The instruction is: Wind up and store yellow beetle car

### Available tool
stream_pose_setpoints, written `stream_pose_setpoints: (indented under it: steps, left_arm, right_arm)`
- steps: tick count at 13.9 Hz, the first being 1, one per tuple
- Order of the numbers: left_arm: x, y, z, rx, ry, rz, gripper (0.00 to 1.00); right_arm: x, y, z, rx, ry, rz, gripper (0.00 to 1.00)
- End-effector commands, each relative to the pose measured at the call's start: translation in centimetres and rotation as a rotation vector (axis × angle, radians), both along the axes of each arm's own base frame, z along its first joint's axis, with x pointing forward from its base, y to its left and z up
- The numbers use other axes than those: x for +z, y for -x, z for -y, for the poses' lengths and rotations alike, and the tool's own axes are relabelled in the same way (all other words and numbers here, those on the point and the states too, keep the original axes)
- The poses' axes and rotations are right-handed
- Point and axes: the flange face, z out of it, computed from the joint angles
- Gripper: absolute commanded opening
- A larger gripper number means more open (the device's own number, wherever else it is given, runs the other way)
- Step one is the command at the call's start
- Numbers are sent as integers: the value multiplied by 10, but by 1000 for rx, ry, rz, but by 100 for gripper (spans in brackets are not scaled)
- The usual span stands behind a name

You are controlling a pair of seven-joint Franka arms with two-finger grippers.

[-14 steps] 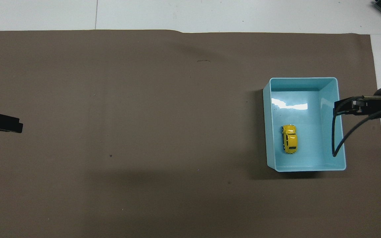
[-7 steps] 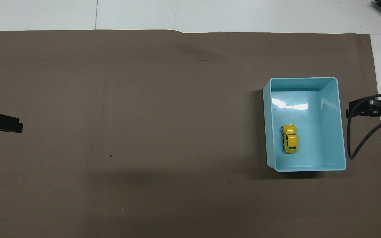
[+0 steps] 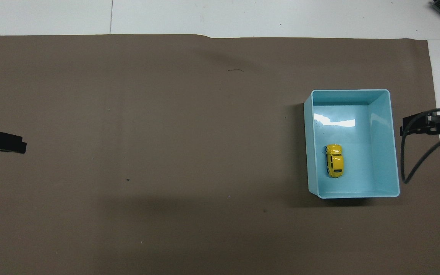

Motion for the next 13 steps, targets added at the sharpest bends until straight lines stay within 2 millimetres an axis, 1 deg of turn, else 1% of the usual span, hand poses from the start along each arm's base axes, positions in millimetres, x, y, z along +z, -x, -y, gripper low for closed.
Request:
stream_pose_setpoints:
  steps: [1, 2, 3, 4, 5, 6, 9, 13]
  left_arm:
    - [6, 2, -5, -1, -6, -6, 100]
    - [6, 2, -5, -1, -6, -7, 100]
    - [6, 2, -5, -1, -5, -7, 100]
    - [6, 2, -5, -1, -5, -6, 100]
    - [6, 2, -5, -1, -6, -7, 100]
    - [6, 2, -5, -1, -6, -7, 100]
    - [6, 2, -5, -1, -5, -7, 100]
    - [6, 2, -5, -1, -6, -6, 100]
  right_arm:
    - [2, -3, 1, -1, -7, -14, 100]
    - [4, -1, 1, -3, -9, -10, 100]
    - [5, 0, -11, 20, -7, -17, 100]
    - [5, 1, -9, 14, -20, -22, 100]
    - [4, 1, -2, 1, -24, -22, 100]
    - [3, 0, -1, 0, -24, -23, 100]
    - [3, -2, 0, -2, -22, -13, 100]
    - [4, -3, -5, 3, -21, -6, 100]
